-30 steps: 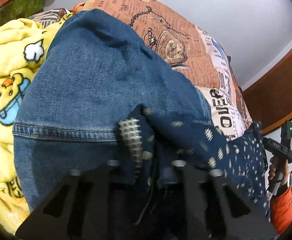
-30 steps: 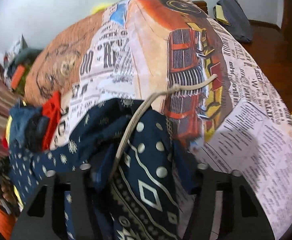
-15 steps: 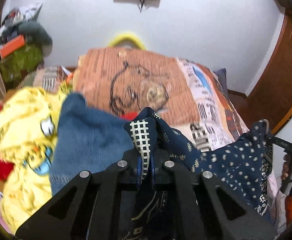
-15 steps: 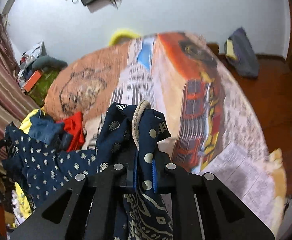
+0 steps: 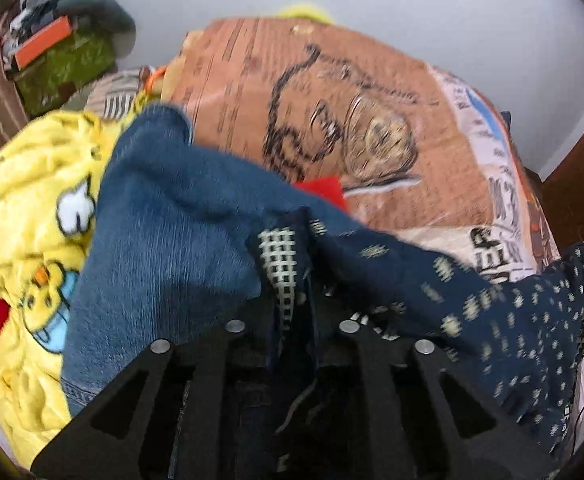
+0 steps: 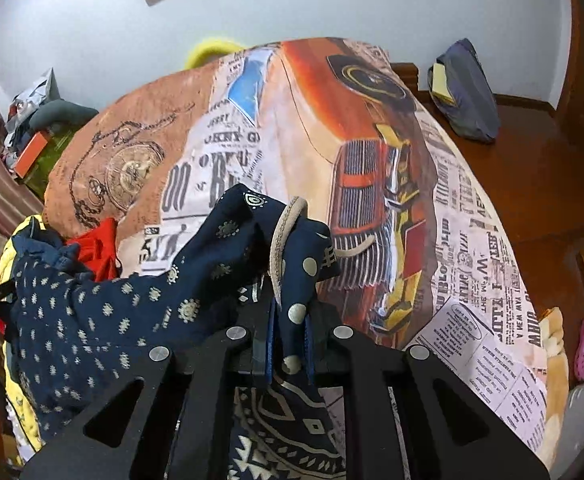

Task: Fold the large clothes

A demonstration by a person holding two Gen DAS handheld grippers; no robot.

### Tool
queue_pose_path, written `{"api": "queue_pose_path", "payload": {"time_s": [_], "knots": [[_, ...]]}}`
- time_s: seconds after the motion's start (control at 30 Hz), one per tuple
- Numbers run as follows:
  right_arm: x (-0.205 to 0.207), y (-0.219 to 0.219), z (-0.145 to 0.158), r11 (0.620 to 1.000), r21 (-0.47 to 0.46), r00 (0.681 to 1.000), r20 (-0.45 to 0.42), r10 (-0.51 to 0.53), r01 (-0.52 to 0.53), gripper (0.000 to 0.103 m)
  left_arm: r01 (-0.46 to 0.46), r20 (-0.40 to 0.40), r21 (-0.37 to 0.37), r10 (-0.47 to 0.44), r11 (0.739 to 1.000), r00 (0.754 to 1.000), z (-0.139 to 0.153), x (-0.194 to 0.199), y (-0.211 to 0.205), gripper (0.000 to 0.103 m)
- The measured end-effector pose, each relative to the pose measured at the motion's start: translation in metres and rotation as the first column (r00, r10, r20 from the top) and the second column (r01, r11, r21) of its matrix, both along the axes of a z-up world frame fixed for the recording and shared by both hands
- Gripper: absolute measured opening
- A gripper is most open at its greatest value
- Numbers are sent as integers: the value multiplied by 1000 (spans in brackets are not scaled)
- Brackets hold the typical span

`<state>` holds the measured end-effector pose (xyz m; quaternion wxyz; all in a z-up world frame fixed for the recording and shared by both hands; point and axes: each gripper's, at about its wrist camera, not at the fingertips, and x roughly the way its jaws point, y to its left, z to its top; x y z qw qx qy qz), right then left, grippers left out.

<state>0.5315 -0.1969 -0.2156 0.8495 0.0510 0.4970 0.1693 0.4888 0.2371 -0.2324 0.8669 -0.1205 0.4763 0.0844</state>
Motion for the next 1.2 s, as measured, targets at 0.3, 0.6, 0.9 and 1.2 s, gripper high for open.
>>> {"api": "queue_pose_path", "payload": {"time_s": [0.3, 0.6, 0.9, 1.2], "knots": [[-42, -3, 31, 991, -122, 998, 23, 59, -56, 23, 21, -15, 49, -20, 999, 1000, 20, -36, 1, 29], [-125, -8, 92, 988, -135, 981, 167, 102, -80, 64, 114, 52, 94, -119, 989, 991, 76, -114, -28, 39], [-204, -5, 117, 979, -157, 962, 220, 161, -128, 83, 174, 102, 104, -184, 979, 978, 103, -201, -48, 63], [-262, -12, 97, 977, -159, 970, 178, 168, -141, 84, 211, 32, 19, -212, 977, 977, 68, -260, -59, 66]]}}
